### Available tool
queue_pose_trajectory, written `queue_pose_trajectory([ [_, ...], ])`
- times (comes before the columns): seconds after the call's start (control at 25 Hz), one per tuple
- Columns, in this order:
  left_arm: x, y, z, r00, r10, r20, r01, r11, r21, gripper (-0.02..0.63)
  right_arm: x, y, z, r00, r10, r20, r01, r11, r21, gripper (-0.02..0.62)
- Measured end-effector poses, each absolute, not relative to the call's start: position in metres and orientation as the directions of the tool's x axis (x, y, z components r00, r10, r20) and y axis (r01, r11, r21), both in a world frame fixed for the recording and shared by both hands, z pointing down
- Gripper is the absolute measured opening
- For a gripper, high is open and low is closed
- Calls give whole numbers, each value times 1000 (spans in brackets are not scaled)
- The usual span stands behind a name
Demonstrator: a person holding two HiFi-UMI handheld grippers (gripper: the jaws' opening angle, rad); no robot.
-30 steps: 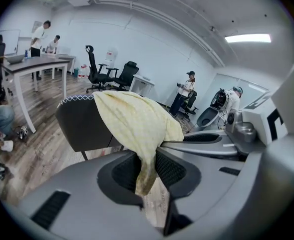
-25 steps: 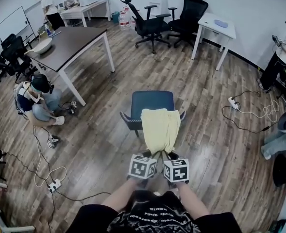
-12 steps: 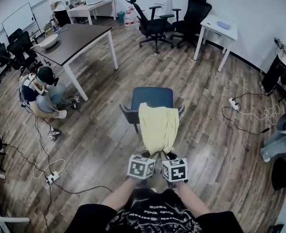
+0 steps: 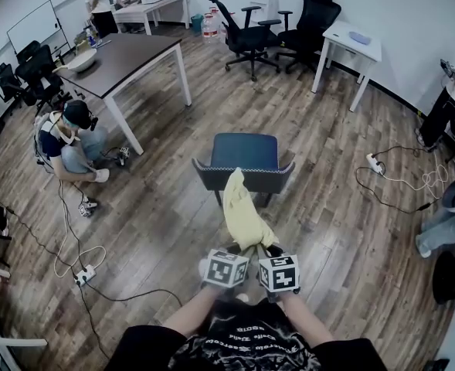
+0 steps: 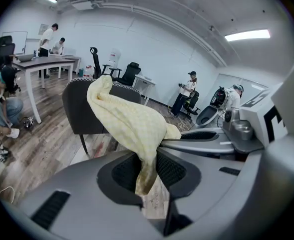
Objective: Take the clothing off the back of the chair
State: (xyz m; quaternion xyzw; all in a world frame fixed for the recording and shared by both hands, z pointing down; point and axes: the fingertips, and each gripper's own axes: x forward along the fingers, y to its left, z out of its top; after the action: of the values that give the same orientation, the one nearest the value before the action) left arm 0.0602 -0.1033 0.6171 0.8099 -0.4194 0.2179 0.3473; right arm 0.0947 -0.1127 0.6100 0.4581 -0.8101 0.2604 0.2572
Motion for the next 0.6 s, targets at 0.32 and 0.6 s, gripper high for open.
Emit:
queue_pose_trajectory([
  [0.32, 57, -80, 622, 551, -530, 645, -833, -391, 391, 89, 95, -87, 614, -450, -610, 652, -878, 436, -198, 44],
  [0.6, 54, -66, 625, 558, -537, 633, -830, -390, 400, 89, 93, -72, 616, -447, -621, 644, -885, 410, -219, 44],
])
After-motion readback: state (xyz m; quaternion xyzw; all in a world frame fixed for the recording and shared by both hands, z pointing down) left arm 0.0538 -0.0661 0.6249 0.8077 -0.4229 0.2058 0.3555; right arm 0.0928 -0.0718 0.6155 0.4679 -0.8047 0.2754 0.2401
